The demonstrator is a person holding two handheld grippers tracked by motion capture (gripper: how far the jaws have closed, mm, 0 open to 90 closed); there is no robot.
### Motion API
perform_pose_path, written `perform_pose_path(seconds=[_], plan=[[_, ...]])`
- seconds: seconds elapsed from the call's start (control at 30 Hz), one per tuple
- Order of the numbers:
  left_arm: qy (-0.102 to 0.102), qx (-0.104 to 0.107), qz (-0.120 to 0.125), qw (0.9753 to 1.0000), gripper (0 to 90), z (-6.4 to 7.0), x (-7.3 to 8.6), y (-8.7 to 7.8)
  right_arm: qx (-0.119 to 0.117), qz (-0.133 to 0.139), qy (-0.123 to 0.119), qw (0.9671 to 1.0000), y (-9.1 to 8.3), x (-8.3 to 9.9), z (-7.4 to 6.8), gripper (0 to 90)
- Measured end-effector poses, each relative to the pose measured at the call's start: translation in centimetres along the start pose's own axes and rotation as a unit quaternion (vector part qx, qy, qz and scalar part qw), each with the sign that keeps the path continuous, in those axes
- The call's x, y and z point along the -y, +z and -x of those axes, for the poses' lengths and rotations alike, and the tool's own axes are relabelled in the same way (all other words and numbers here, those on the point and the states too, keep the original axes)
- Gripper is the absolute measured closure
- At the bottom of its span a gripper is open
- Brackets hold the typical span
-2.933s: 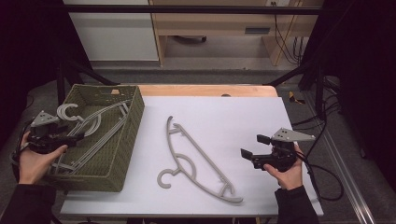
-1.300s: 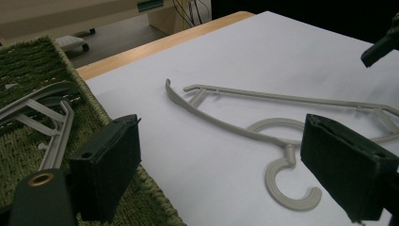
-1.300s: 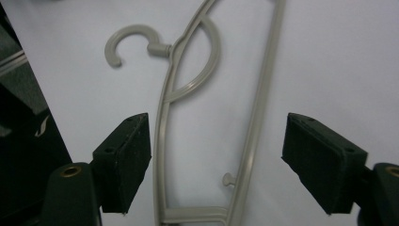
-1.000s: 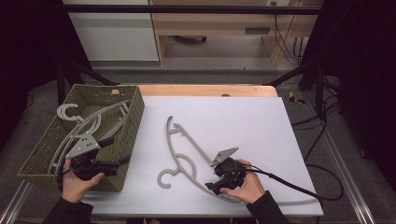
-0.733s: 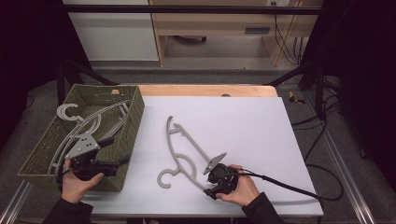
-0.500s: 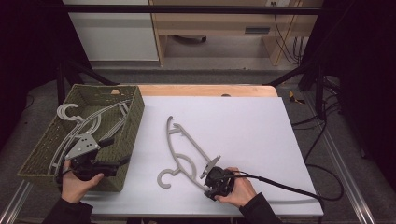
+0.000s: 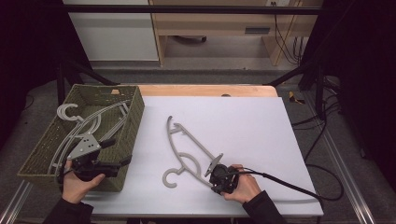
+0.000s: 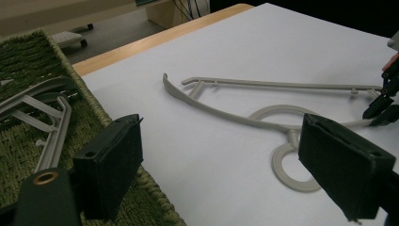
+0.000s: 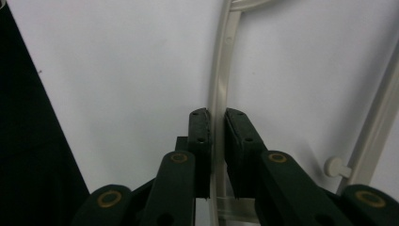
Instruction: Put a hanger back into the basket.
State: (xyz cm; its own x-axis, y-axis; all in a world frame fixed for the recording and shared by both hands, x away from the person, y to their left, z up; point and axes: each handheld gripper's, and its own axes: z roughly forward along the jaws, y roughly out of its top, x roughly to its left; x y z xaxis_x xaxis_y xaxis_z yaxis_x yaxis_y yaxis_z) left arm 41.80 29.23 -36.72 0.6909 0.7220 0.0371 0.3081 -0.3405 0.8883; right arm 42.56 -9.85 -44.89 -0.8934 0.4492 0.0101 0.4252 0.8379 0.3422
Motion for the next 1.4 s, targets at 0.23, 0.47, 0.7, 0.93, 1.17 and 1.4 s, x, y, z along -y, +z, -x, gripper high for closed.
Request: perform_pose_path(seconds=[0.23, 0.47, 0.7, 0.93, 1.17, 1.4], plan=[[0.001, 0.001, -0.001, 1.0, 13.5, 0.1, 0.0, 0.1, 0.005, -0.008, 0.019, 0.9998, 0.0, 0.4, 0.2, 69.2], [0.003, 0.002, -0.005, 1.0, 13.4, 0.3, 0.0, 0.3, 0.008, -0.019, 0.032, 0.9993, 0.1, 0.2, 0.1, 71.6], [0.006, 0.005, -0.007, 0.9999, 13.4, 0.4, -0.1, 0.4, -0.002, -0.024, 0.031, 0.9992, 0.0, 0.1, 0.7, 81.8], [0.012, 0.011, -0.005, 0.9999, 13.4, 0.6, -0.1, 0.4, -0.037, 0.012, 0.051, 0.998, -0.2, 0.4, 1.7, 82.9], [0.023, 0.017, -0.001, 0.9996, 13.0, 1.0, -0.3, 0.3, -0.057, 0.075, 0.058, 0.9939, -2.6, 0.6, 2.0, 83.0], [0.039, 0.021, -0.002, 0.999, 12.3, 1.4, -0.5, 0.3, -0.078, 0.106, 0.042, 0.9905, -3.9, 0.8, 2.1, 83.1]])
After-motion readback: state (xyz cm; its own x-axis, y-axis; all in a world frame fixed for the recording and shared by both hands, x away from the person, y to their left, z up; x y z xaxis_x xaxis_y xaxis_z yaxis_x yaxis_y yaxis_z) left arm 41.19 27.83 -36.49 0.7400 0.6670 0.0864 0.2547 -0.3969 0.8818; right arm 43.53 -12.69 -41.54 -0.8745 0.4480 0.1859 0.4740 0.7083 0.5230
